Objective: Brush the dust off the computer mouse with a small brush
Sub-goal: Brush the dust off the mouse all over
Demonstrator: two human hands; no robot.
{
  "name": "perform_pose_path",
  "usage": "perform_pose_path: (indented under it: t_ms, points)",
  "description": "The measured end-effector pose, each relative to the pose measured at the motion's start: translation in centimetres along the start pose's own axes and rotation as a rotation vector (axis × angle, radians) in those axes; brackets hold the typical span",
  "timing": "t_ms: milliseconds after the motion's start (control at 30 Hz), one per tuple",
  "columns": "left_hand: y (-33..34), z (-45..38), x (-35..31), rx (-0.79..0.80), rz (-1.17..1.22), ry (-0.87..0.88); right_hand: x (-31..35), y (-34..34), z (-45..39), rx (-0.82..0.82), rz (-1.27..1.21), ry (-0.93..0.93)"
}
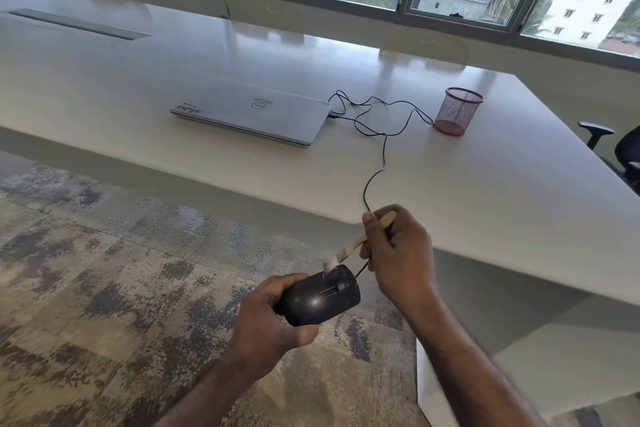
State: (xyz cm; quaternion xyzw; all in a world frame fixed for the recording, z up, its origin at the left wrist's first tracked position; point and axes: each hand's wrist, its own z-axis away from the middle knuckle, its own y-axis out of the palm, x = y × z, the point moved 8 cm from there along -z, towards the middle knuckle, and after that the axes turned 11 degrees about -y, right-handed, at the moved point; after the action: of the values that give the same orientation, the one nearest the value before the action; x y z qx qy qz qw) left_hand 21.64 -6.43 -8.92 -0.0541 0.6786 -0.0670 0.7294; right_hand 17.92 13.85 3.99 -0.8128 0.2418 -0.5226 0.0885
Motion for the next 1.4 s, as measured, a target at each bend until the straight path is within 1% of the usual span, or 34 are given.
perform_pose_path:
  t_ms: [33, 100, 167, 200, 333, 433, 533, 600, 633, 767, 900, 1000, 1100, 1200, 1300, 1400]
  points:
    - [0.0, 0.0, 0.0, 0.000, 0.001, -0.002, 0.0, 0.1, 0.2, 0.006, -0.047, 0.005]
    - [0.0, -0.1, 0.0, -0.001, 0.007, -0.005, 0.0, 0.8, 0.8, 0.077, -0.102, 0.012]
    - [0.0, -0.2, 0.1, -0.003, 0.015, -0.009, -0.3, 1.4, 1.3, 0.151, -0.103, 0.027]
    - [0.0, -0.2, 0.1, -0.005, 0.020, -0.012, -0.5, 1.3, 1.5, 0.162, -0.085, 0.029]
    - [-0.1, -0.3, 0.8, 0.000, 0.062, -0.051, -1.0, -0.4, 1.0, 0.094, -0.033, 0.008]
    - [-0.1, -0.5, 1.1, 0.002, 0.080, -0.065, -1.1, -1.3, 0.7, 0.031, -0.166, 0.007]
    - [-0.1, -0.7, 1.2, 0.000, 0.092, -0.074, -1.1, -0.5, 1.1, 0.101, -0.272, 0.007]
    - [0.0, -0.8, 1.2, 0.007, 0.103, -0.075, -1.3, 0.0, 1.5, 0.157, -0.254, 0.000]
    - [0.0, -0.8, 1.2, 0.010, 0.108, -0.074, -1.6, -0.1, 1.6, 0.158, -0.235, 0.002]
    - [-0.1, -0.8, 1.0, 0.025, 0.109, -0.060, -2.3, -1.8, 1.0, 0.094, -0.154, -0.013]
    - [-0.1, -1.0, 1.2, 0.028, 0.129, -0.054, -2.8, -2.8, 0.5, 0.030, -0.232, 0.001]
    - [-0.1, -1.2, 1.2, 0.032, 0.146, -0.049, -3.1, -2.4, 0.6, 0.071, -0.260, 0.022]
    - [0.0, -1.3, 1.3, 0.044, 0.158, -0.051, -3.4, -2.4, 0.8, 0.119, -0.209, 0.012]
    - [-0.1, -1.2, 1.4, 0.050, 0.150, -0.044, -3.2, -3.4, 0.5, 0.079, -0.170, -0.014]
    - [-0.1, -1.2, 1.2, 0.055, 0.162, -0.034, -3.1, -4.0, 0.2, 0.008, -0.243, -0.001]
    - [0.0, -1.3, 1.2, 0.055, 0.164, -0.030, -2.9, -3.2, 0.3, 0.043, -0.258, 0.014]
